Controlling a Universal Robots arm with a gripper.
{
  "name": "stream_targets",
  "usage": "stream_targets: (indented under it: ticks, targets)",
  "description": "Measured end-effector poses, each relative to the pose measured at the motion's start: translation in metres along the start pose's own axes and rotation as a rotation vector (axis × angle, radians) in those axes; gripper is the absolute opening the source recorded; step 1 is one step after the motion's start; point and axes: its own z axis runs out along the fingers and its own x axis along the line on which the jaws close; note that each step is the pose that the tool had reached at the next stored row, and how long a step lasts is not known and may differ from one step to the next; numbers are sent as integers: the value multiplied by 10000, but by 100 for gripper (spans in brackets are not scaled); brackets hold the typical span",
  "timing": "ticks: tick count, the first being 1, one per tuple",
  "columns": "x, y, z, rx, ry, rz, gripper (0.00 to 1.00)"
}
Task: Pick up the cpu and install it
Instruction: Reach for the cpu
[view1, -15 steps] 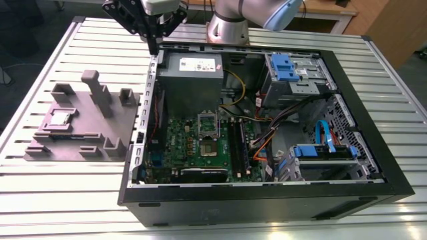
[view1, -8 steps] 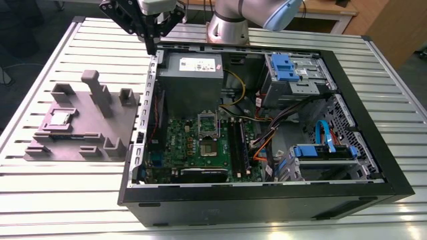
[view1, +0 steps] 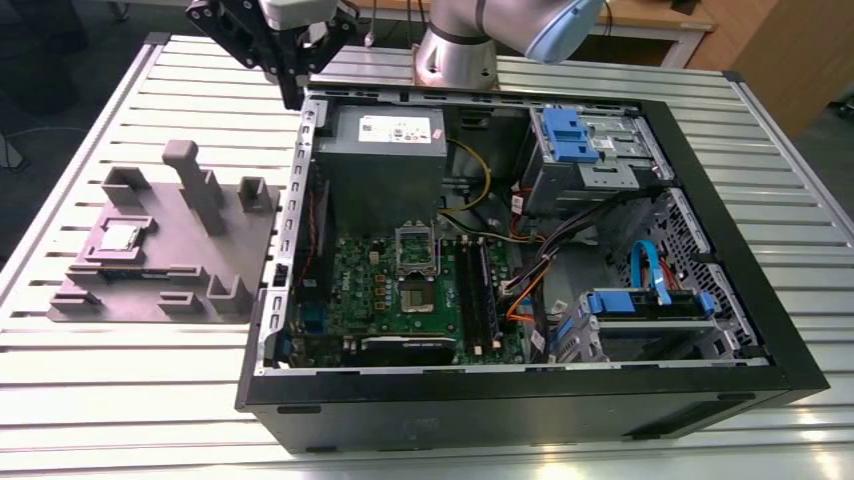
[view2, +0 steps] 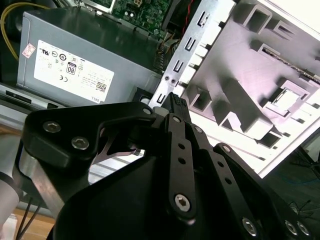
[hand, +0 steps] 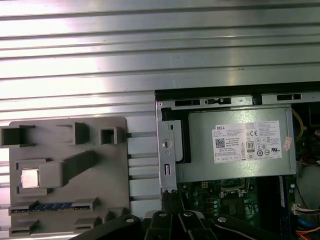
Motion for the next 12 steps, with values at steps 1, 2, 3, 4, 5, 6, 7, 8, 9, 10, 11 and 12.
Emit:
stream_targets:
  ticks: [1,2,3,4,5,6,7,8,9,10,11,12]
  targets:
    - [4,0,0,0,0,0,10]
    - [8,-1,0,1,1,0,10]
    - [13,-1,1,1,0,0,10]
    - [17,-2,1,0,0,0,10]
    - [21,-2,1,0,0,0,10]
    - [26,-2,2,0,0,0,10]
    - [31,-3,2,0,0,0,10]
    - [35,-3,2,0,0,0,10]
    - [38,-3,2,1,0,0,10]
    - [41,-3,3,0,1,0,10]
    - [44,-4,3,0,1,-1,10]
    - [45,-4,3,1,1,0,10]
